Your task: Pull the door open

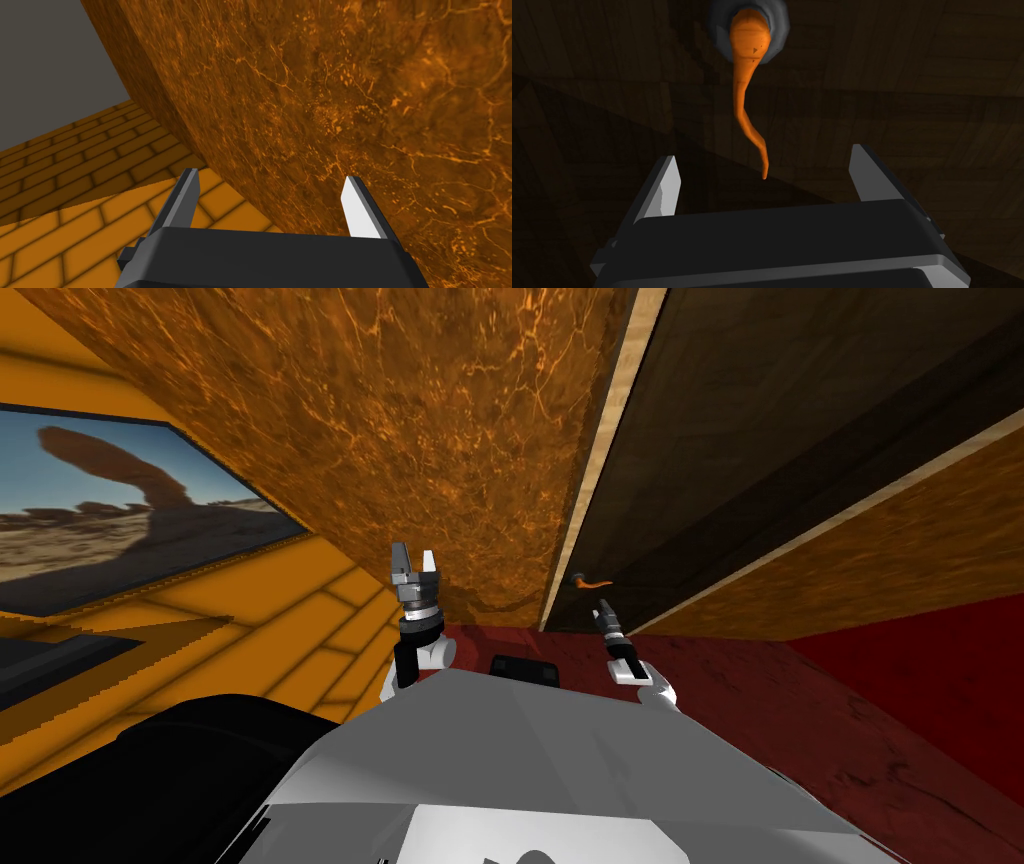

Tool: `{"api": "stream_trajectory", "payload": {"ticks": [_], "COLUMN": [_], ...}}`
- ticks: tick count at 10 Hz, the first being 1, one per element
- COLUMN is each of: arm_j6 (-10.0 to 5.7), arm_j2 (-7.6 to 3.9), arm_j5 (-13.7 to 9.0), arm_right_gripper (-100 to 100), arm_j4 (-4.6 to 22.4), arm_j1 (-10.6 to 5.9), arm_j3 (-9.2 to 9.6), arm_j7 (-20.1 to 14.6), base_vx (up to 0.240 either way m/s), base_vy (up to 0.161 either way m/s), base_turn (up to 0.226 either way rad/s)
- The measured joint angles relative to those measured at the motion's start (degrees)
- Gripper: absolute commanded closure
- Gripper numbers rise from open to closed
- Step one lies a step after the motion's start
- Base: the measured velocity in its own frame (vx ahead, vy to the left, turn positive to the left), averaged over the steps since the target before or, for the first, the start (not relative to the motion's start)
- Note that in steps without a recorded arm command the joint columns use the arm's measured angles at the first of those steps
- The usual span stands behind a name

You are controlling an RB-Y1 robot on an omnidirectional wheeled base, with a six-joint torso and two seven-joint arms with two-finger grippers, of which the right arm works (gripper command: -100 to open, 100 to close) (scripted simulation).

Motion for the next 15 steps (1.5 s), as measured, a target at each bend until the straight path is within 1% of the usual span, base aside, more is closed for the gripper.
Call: {"api": "stream_trajectory", "payload": {"ticks": [1, 2, 3, 4, 5, 6, 7, 8, 9, 14, 15], "arm_j6": [-0.91, -0.94, -1.50, -1.82, -2.57, -3.53, -5.03, -5.97, -6.10, -5.92, -5.91], "arm_j2": [-0.63, -0.87, -1.43, -2.40, -2.61, -3.21, -3.76, -4.20, -4.24, -4.18, -4.17], "arm_j5": [-0.3, -0.6, -1.0, -1.5, -1.6, -2.0, -2.4, -2.8, -2.8, -2.8, -2.8], "arm_right_gripper": [-100, -100, -100, -100, -100, -100, -100, -100, 100, 100, 100], "arm_j4": [1.6, 0.8, 1.9, 2.1, 3.4, 4.5, 7.1, 8.0, 8.1, 8.0, 8.0], "arm_j1": [-0.14, 0.70, 0.80, 1.23, 1.01, 1.18, 0.78, 1.03, 1.04, 1.01, 1.02], "arm_j3": [-0.48, -1.06, -1.67, -2.45, -2.78, -3.28, -4.05, -4.70, -4.78, -4.70, -4.70], "arm_j7": [-0.4, -0.5, -0.8, -1.5, -1.8, -2.2, -2.6, -2.9, -3.0, -3.0, -3.0], "base_vx": [0.158, 0.196, 0.216, 0.150, 0.128, 0.199, 0.210, 0.085, -0.012, -0.016, -0.111], "base_vy": [0.072, 0.069, 0.076, 0.050, 0.025, 0.027, 0.011, -0.001, 0.000, -0.001, -0.023], "base_turn": [0.179, 0.182, 0.218, 0.086, 0.148, 0.285, 0.184, 0.022, -0.018, 0.000, 0.112]}}
